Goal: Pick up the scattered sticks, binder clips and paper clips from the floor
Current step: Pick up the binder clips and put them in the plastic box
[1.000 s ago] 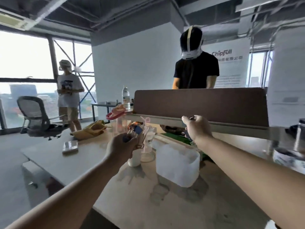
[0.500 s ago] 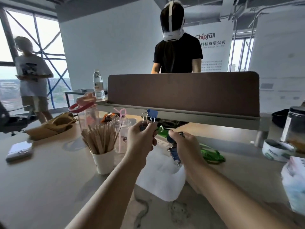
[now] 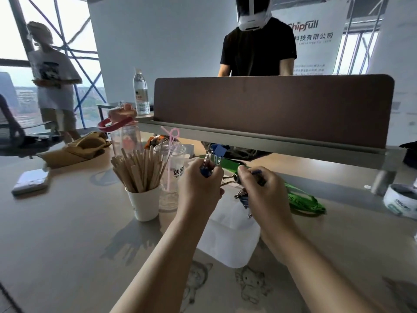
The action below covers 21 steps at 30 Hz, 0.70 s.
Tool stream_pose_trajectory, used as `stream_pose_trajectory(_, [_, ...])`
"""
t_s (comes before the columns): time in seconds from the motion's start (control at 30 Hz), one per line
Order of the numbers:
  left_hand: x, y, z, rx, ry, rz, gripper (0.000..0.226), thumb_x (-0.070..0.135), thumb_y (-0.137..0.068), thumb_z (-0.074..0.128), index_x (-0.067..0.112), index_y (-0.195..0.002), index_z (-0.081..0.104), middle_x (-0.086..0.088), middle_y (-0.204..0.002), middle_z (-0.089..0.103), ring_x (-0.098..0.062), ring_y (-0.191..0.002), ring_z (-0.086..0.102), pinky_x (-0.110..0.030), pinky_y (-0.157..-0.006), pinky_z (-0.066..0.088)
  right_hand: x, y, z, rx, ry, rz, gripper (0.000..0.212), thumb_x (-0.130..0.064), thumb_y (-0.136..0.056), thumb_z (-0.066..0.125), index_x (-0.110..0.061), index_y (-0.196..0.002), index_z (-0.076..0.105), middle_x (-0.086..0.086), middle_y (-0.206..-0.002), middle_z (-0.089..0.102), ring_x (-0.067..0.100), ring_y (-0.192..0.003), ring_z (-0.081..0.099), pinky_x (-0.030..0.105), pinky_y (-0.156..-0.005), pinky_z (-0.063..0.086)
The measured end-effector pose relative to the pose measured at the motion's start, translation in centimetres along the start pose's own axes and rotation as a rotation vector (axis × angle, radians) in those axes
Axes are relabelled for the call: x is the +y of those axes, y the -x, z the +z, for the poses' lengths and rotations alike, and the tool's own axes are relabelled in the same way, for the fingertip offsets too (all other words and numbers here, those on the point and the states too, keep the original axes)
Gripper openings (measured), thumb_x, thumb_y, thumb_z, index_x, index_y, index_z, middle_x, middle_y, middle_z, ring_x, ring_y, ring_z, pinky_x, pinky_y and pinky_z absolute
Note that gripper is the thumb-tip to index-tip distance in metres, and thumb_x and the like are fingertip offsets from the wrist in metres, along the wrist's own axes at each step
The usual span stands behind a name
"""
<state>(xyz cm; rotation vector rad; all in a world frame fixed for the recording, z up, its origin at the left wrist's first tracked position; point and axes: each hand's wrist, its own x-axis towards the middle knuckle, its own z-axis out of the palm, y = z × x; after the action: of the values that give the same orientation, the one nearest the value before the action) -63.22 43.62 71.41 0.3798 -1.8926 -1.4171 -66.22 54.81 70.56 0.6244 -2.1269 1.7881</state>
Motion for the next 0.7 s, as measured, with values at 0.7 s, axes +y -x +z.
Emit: stream_pose_trajectory(0.7, [2.1, -0.3, -6.0, -0.346, -0.494, -0.265, 0.017, 0.015, -0.080, 0.067, 0.000, -0.087, 0.069, -0.012, -0.065, 0.056, -0.025, -0.059, 0.045, -0.032, -0.059, 0.039, -0.6, -0.1, 1.2, 0.017, -0.262, 0.233, 0.024, -0.039, -0.093, 0.053, -0.022, -0.079, 0.059, 0.004, -0.078, 0.065, 0.019, -0.071, 0.066, 0.035, -0.067, 0.055])
